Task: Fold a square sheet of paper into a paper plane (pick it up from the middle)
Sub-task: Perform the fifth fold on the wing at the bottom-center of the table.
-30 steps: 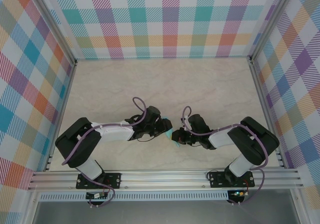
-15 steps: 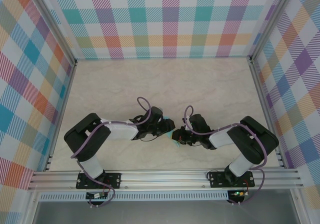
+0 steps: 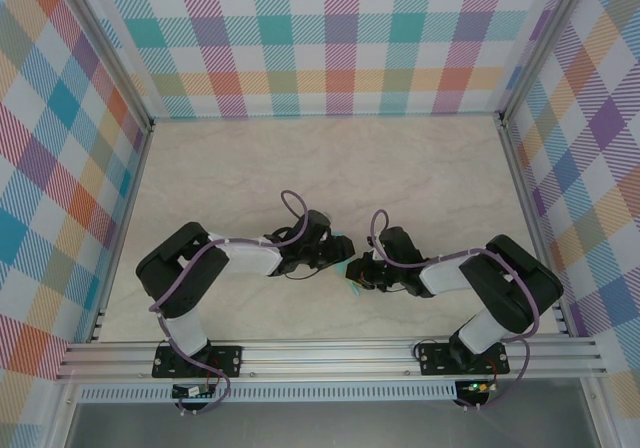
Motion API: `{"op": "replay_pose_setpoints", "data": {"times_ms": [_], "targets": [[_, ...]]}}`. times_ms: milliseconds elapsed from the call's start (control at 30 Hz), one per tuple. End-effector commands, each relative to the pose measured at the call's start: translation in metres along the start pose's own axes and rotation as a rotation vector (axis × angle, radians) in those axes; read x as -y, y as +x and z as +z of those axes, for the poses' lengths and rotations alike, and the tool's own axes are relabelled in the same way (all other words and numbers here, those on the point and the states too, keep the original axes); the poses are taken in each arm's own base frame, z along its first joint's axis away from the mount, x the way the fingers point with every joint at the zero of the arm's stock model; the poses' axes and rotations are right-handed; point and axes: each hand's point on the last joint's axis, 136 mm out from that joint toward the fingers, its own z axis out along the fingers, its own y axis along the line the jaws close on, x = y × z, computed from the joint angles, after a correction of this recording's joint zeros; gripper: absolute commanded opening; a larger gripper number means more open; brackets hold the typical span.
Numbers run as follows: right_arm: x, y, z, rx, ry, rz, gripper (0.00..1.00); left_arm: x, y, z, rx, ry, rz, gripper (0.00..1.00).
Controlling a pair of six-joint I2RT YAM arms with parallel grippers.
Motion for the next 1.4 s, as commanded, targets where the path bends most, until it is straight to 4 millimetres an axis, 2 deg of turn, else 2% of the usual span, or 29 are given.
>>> {"op": "replay_pose_setpoints", "data": {"times_ms": [0,67,167,267,333,467,667,800,933,1167,1367], "targets": [[0.015,0.004,-0.003,-0.017,0.038,0.038,0.07,0.023,-0.016,-0.029,0.075,0.061,0.034,0.53],[0.006,0.002,-0.004,-0.021,-0.008,0.033,0.03,0.027,-0.025,-0.048,0.136,0.05,0.044,0.56],[-0.006,0.0,-0.008,-0.011,-0.058,0.025,0.0,0.012,-0.032,-0.068,0.22,-0.008,0.006,0.62],[-0.016,-0.002,-0.014,0.005,-0.096,0.012,0.0,-0.003,-0.031,-0.073,0.245,-0.043,-0.031,0.64],[-0.022,-0.002,-0.018,0.008,-0.116,0.006,0.01,-0.006,-0.027,-0.071,0.233,-0.035,-0.042,0.63],[-0.024,-0.004,-0.023,0.022,-0.15,0.049,0.02,0.005,-0.021,-0.058,0.183,0.026,-0.031,0.63],[-0.018,-0.004,-0.023,0.021,-0.134,0.087,0.04,0.018,-0.018,-0.04,0.141,0.101,-0.014,0.62],[-0.013,-0.003,-0.023,0.019,-0.12,0.099,0.04,0.018,-0.019,-0.034,0.142,0.106,-0.012,0.62],[-0.009,-0.003,-0.021,0.013,-0.105,0.105,0.04,0.025,-0.017,-0.031,0.134,0.149,-0.005,0.62],[-0.002,-0.002,-0.019,0.005,-0.088,0.121,0.05,0.024,-0.018,-0.029,0.136,0.145,-0.003,0.62],[-0.001,-0.003,-0.018,0.005,-0.09,0.125,0.05,0.021,-0.016,-0.015,0.113,0.139,-0.002,0.61]]}}
